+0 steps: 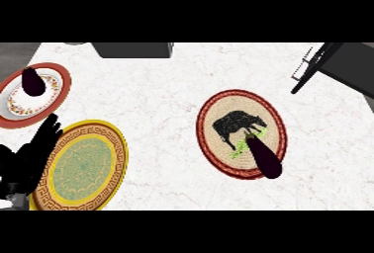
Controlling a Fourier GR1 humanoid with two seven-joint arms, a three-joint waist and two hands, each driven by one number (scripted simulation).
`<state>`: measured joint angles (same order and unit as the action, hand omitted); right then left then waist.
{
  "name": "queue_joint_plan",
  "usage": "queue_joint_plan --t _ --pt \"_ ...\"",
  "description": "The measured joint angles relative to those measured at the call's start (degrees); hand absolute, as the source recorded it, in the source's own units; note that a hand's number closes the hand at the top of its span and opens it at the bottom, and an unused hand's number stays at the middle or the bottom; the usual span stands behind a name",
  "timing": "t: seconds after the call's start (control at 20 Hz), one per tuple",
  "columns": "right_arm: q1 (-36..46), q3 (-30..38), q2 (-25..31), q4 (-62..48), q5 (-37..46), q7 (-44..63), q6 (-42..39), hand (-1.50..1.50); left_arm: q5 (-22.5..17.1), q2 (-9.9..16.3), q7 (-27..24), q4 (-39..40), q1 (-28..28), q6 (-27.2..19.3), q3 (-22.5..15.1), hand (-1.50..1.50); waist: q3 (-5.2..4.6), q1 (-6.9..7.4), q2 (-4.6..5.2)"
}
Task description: Pick the sweet potato from the placemat and place it in the tiered shelf
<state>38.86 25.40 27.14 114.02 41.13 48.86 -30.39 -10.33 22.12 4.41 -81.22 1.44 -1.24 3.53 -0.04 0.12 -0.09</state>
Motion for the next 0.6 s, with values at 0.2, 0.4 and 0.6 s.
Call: queue_joint_plan --t 0.2,0.4,0.6 --pt "3.39 -0.02 5.12 -6.12 0.85 -0.58 -0.77 1.5 0.22 -0.2 -0.68 0.24 0.11 0.67 0.75 0.0 -0.01 0.19 0.05" --pt "6.08 -0.77 8.86 -12.39 1.66 -1.7 -0.49 1.5 0.43 -0.61 1.19 -0.62 -0.3 0.88 1.01 0.0 0.01 0.29 0.09" --pt "7.55 -1.65 11.49 -18.63 3.42 -3.91 2.18 1.5 1.28 -1.21 0.61 -0.37 -0.43 1.25 1.2 0.0 0.0 0.36 0.13"
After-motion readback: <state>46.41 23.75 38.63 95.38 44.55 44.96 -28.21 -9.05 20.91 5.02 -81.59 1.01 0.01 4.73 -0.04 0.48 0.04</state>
